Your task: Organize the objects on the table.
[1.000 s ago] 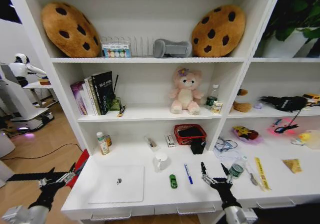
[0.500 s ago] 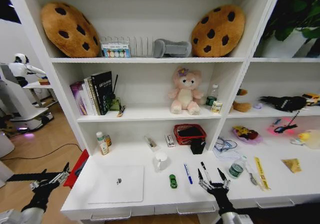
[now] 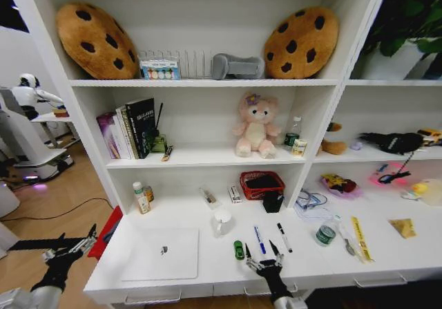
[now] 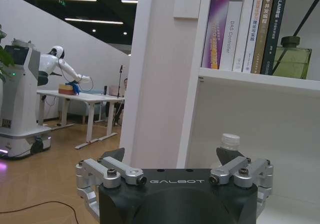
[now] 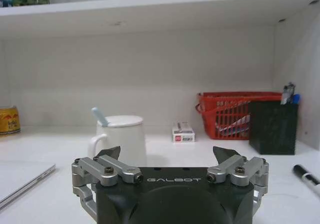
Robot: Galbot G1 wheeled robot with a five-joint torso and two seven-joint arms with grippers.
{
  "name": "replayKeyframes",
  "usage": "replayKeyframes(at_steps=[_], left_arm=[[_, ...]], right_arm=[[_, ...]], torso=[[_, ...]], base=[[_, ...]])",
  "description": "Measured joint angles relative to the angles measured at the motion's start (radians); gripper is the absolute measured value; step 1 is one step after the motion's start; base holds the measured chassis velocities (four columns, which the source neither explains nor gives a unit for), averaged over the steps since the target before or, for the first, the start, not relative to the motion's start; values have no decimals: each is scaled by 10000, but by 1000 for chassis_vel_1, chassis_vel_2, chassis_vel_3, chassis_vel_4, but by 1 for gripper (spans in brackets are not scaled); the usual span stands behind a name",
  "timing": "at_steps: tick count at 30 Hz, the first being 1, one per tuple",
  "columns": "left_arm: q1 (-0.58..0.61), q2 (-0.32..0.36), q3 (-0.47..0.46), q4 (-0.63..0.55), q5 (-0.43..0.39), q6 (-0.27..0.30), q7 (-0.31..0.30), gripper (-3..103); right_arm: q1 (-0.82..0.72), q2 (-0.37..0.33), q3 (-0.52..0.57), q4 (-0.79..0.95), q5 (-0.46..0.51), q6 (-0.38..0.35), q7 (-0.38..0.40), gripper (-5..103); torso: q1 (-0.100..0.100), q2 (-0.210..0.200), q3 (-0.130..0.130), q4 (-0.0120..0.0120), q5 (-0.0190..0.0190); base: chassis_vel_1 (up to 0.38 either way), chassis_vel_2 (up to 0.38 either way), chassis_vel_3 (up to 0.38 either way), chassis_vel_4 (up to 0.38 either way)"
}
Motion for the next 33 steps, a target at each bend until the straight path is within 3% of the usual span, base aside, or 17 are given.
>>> replayKeyframes(at_steps=[5, 22, 24, 26, 33], left_arm=[[-2, 5, 6, 0, 6, 7, 0, 100], [-4, 12, 16, 0, 8, 11, 9, 100], [-4, 12, 16, 0, 8, 11, 10, 100], [-4, 12, 16, 0, 8, 12, 9, 100], [-4, 13, 17, 0, 8, 11, 9, 100]], right_arm=[[708, 191, -586, -829, -51, -55, 147, 100], [1581, 217, -1071, -2010, -17, -277, 558, 101], [1621, 249, -1104, -2060, 14, -357, 604, 87], [1619, 249, -1104, -2060, 17, -367, 614, 87], [1475, 244, -995, -1983, 11, -373, 636, 54]], torso=[[1, 0, 0, -1, -1], [1, 0, 0, -1, 0], [1, 0, 0, -1, 0], [1, 0, 0, -1, -1], [1, 1, 0, -1, -1]], base=[[0, 0, 0, 0], [0, 0, 0, 0], [0, 0, 0, 0], [0, 0, 0, 0], [0, 0, 0, 0]])
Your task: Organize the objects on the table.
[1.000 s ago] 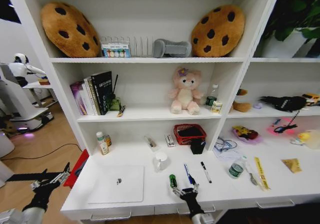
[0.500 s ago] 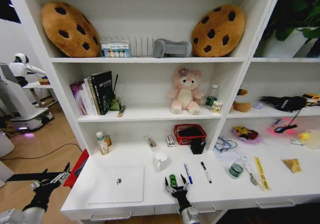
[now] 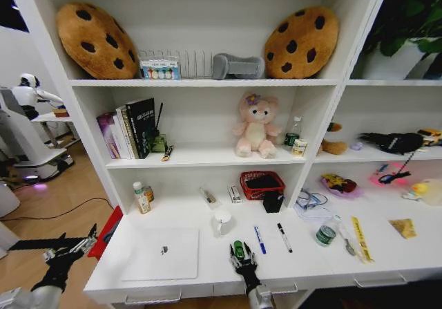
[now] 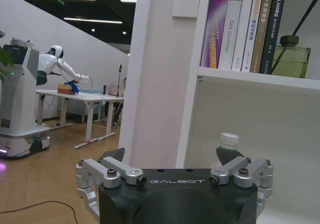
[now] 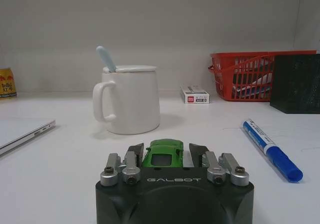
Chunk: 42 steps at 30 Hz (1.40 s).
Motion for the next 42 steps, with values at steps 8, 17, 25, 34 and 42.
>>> replayKeyframes(at_steps=[8, 17, 25, 34, 42], left_arm=[[0, 1, 0, 0, 0, 1, 1, 100], [0, 0, 1, 0, 0, 1, 2, 100], [0, 2, 3, -1, 0, 2, 2, 100], [-1, 2, 1, -1, 0, 3, 0, 100], [-2, 2, 0, -1, 0, 0, -1, 100]], right_arm=[[-145, 21, 51, 120, -15, -2, 23, 37], [-1031, -514, 723, 1787, 179, -86, 12, 37], [-1090, -2775, 2208, 4968, 2754, -1071, 43, 37], [2150, -5462, 2281, 5653, 6660, -2513, 218, 37], [7354, -6743, -505, 3764, 9149, -3001, 144, 37]], torso=[[0, 1, 1, 1, 2], [0, 0, 0, 0, 3], [0, 1, 0, -2, 2], [0, 1, 1, 2, 3], [0, -1, 2, -3, 3]], base=[[0, 0, 0, 0], [0, 0, 0, 0], [0, 0, 0, 0], [0, 0, 0, 0], [0, 0, 0, 0]])
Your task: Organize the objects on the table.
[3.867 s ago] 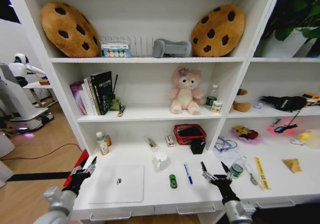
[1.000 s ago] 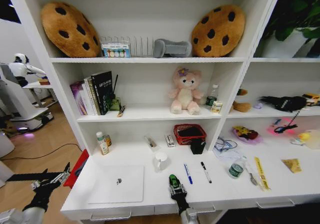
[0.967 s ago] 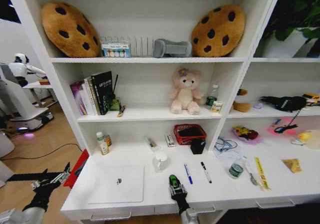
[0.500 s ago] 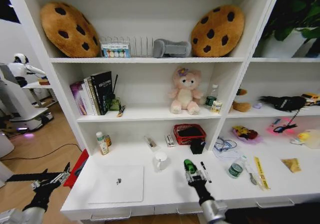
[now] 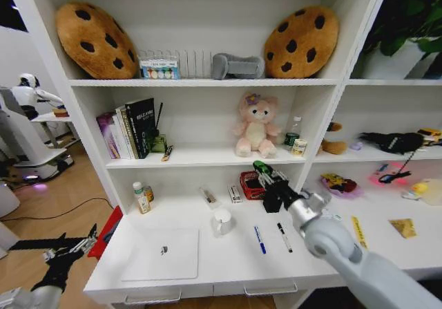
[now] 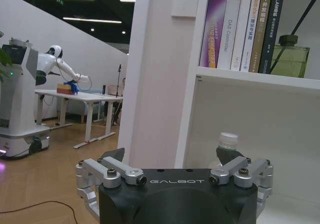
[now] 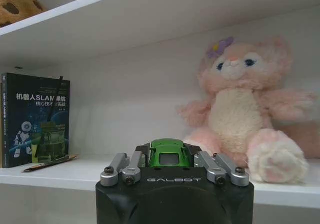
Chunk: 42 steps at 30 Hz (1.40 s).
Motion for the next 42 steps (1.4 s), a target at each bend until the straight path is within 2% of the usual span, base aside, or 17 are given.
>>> replayKeyframes(at_steps=[1, 2, 3, 4, 5, 8, 9, 12, 13, 18, 23, 31, 34, 37, 38, 41, 42], left_arm=[[1, 0, 1, 0, 0, 0, 6, 100], [1, 0, 1, 0, 0, 0, 6, 100], [2, 0, 1, 0, -1, 1, 3, 100], [1, 0, 1, 0, 0, 0, 1, 100], [1, 0, 1, 0, 0, 0, 1, 100], [3, 0, 0, 1, 0, 0, 0, 100], [3, 0, 0, 1, 0, 0, 0, 100], [0, 0, 0, -1, 0, -2, 1, 100], [0, 0, 0, -1, 0, -2, 1, 100], [0, 0, 1, -1, 0, -1, 3, 100], [1, 0, 0, 0, -1, -1, 1, 100], [0, 0, 1, 0, 0, -1, 1, 100], [1, 0, 1, 0, -1, -1, 2, 100], [0, 0, 0, 0, 0, -1, 2, 100], [0, 0, 0, 0, 0, -1, 2, 100], [1, 0, 1, 0, 0, -1, 2, 100], [1, 0, 1, 0, 0, -1, 2, 100]], right_arm=[[723, 70, -471, -276, 153, -34, 36, 37], [723, 70, -471, -276, 153, -34, 36, 37], [1814, 290, -1332, -771, 401, -100, 109, 37], [2573, 557, -2084, -1201, 579, -159, 158, 37], [2573, 557, -2084, -1201, 579, -159, 158, 37], [4097, 1325, -3701, -2134, 813, -233, 270, 37], [4097, 1325, -3701, -2134, 813, -233, 270, 37], [5583, 2102, -5018, -3099, 838, -245, 308, 37], [5583, 2102, -5018, -3099, 838, -245, 308, 37], [6779, 3095, -6102, -4470, 1006, -323, 526, 37], [7107, 3520, -6631, -5167, 978, -488, 802, 37], [7186, 3689, -6861, -5507, 819, -684, 1077, 37], [7210, 3764, -6865, -5574, 802, -724, 1157, 33], [7212, 3875, -6836, -5631, 796, -775, 1260, 48], [7212, 3875, -6836, -5631, 796, -775, 1260, 48], [7158, 3884, -6689, -5476, 850, -820, 1337, 65], [7158, 3884, -6689, -5476, 850, -820, 1337, 65]], torso=[[0, -1, -1, 2, 1], [0, -1, -1, 2, 1], [0, 0, -2, 4, -10], [0, -1, -1, 4, -3], [0, -1, -1, 4, -3], [2, -2, 0, 4, -3], [2, -2, 0, 4, -3], [1, -1, -2, 5, -9], [1, -1, -2, 5, -9], [2, 0, -1, 5, -5], [1, 0, -1, 4, -4], [-1, 1, -2, 1, -3], [-1, 1, -3, 1, -3], [-1, 1, -3, 3, -3], [-1, 1, -3, 3, -3], [-1, 1, -2, 3, -3], [-1, 1, -2, 3, -3]], base=[[0, 0, 0, 0], [0, 0, 0, 0], [0, 0, 0, 0], [0, 0, 0, 0], [0, 0, 0, 0], [0, 0, 0, 0], [0, 0, 0, 0], [0, 0, 0, 0], [0, 0, 0, 0], [0, 0, 0, 0], [0, 0, 0, 0], [0, 0, 0, 0], [0, 0, 0, 0], [0, 0, 0, 0], [0, 0, 0, 0], [0, 0, 0, 0], [0, 0, 0, 0]])
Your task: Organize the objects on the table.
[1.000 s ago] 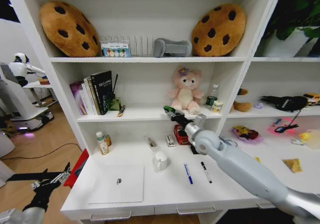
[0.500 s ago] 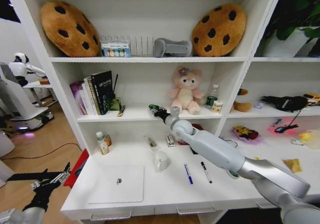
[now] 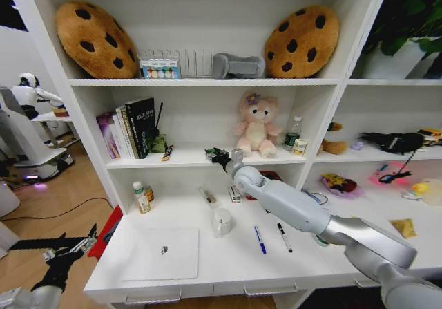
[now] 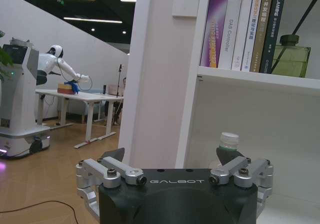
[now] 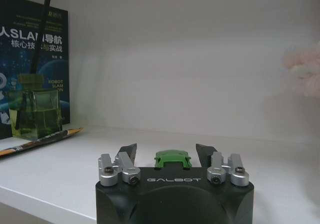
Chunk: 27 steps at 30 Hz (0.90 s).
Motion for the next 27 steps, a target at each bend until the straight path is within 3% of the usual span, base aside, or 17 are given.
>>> replayKeyframes(at_steps=[3, 5, 6, 8, 9, 16, 18, 21, 23, 25, 27], left_arm=[[0, 0, 0, 0, 0, 0, 0, 100], [0, 0, 0, 0, 0, 0, -1, 100], [-1, 0, 0, 0, 0, 0, 0, 100], [0, 0, 0, 1, 0, -1, 0, 100], [0, 0, 0, 0, 0, 0, 0, 100], [0, 0, 0, 1, 0, 0, 0, 100], [0, 0, 0, 1, 0, 0, -1, 100], [1, 0, 0, 0, 0, 0, -1, 100], [0, 0, 0, 0, 0, 0, 0, 100], [0, 0, 1, 0, 0, -1, -1, 100], [1, 0, 1, 1, -1, 0, 0, 100]], right_arm=[[-143, -47, 416, 507, -98, -163, 166, 81], [-178, -78, 509, 681, -102, -204, 215, 81], [-262, -186, 678, 1082, -163, -258, 291, 91], [-348, -282, 777, 1392, -242, -288, 376, 91], [-559, -472, 936, 1912, -480, -325, 485, 99], [-1859, -1330, 2019, 3579, -1446, -401, 604, 100], [-3056, -1858, 2733, 4357, -2321, -301, 393, 100], [-3670, -2137, 3163, 4793, -2660, -255, 289, 100], [-5088, -2729, 4203, 5762, -3169, -142, 230, 100], [-5471, -2891, 4438, 6003, -3354, -91, 227, 100], [-6839, -3270, 5245, 6604, -4046, 77, 228, 100]], torso=[[0, 0, 0, 0, 1], [0, 0, 0, 1, 0], [0, 0, 0, 1, 0], [0, 1, 0, 1, 0], [0, 0, 0, 2, 0], [0, 1, -1, 1, 1], [0, 1, 0, -1, 3], [0, 0, 0, -2, 6], [-1, 1, -1, -2, 4], [-1, 1, -1, -2, 2], [-2, 1, -2, 0, -3]], base=[[0, 0, 0, 0], [0, 0, 0, 0], [0, 0, 0, 0], [0, 0, 0, 0], [0, 0, 0, 0], [0, 0, 0, 0], [0, 0, 0, 0], [0, 0, 0, 0], [0, 0, 0, 0], [0, 0, 0, 0], [0, 0, 0, 0]])
